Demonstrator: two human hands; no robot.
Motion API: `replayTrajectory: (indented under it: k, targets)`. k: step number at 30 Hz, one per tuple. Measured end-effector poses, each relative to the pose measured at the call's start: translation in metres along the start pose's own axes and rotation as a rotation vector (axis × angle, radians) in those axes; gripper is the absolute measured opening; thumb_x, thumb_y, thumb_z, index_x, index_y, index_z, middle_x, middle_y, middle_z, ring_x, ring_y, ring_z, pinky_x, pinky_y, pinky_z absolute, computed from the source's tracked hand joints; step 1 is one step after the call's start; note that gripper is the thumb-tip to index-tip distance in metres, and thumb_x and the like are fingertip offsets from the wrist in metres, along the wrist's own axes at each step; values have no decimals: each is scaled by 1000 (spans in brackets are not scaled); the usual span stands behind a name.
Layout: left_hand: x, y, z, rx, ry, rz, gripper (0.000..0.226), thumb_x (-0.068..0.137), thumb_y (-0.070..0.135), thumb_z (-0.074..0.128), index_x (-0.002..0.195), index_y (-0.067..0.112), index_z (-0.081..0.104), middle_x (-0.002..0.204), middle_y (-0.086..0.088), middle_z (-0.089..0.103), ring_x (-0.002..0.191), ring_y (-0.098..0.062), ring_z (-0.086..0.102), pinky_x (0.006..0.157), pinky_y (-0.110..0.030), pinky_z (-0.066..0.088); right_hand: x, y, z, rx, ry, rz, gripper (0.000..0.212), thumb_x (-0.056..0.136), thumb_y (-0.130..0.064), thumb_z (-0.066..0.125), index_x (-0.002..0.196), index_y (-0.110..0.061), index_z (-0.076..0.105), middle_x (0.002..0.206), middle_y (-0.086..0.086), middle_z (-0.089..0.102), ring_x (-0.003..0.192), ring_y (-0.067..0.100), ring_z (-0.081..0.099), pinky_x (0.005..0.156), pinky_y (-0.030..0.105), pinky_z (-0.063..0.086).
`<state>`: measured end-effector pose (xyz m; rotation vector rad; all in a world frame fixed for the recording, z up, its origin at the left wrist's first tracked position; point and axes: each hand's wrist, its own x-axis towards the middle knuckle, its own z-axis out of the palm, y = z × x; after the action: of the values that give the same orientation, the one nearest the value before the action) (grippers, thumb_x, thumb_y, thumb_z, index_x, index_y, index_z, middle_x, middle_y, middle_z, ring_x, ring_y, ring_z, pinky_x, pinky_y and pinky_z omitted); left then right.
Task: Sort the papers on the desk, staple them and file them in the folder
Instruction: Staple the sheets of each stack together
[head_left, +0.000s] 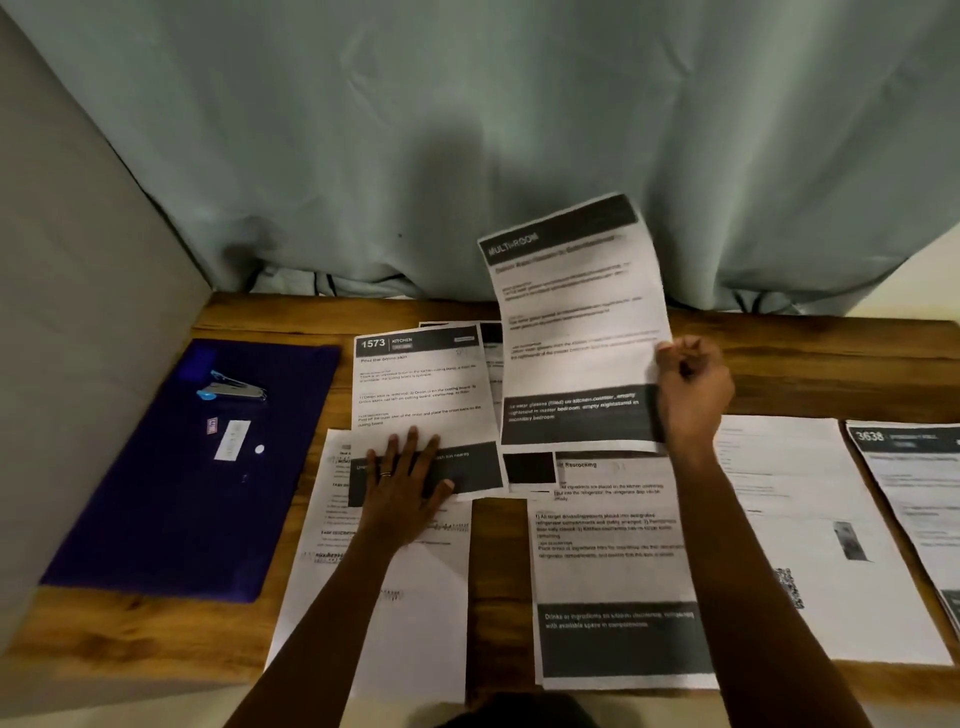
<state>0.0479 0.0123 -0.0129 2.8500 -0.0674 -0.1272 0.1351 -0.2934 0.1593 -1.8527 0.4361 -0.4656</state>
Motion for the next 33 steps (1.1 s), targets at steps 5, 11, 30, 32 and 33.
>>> replayTrajectory:
  k: [5,11,30,32,33]
  targets:
    - [-2,-2,-13,-381,158,-23,76,85,74,1,151,35,6,158,11,-10,146,-15,-13,118,-45,-10,-3,1,8,-32,-80,6,6,92,-18,59,97,-15,58,87,-5,60,80,9,56,77,25,42]
    - [-15,6,-42,-712,631,-226,65,95,57,22,150,22,21,158,8,11,146,-8,2,116,-34,9,-55,39,68,-73,-238,15,16,96,-19,53,103,-5,54,90,4,60,80,17,61,64,20,49]
    - [-10,-2,-5,86,115,118,78,91,71,22,153,25,11,160,-5,8,147,-24,-5,116,-50,-2,-101,89,145,-440,-456,-165,28,96,-23,53,118,-9,61,115,11,63,112,27,52,90,37,50]
    - [-11,-4,2,119,83,104,78,91,71,20,153,24,11,160,-6,11,147,-24,-5,116,-50,-2,-98,90,147,-484,-487,-200,29,95,-25,54,119,-10,61,118,10,62,114,27,48,95,37,47]
    - [-12,-5,4,123,73,97,78,91,71,19,153,24,11,159,-7,12,147,-24,-4,116,-50,-2,-97,91,147,-500,-505,-212,30,95,-26,54,120,-11,60,119,11,61,115,27,47,96,36,46]
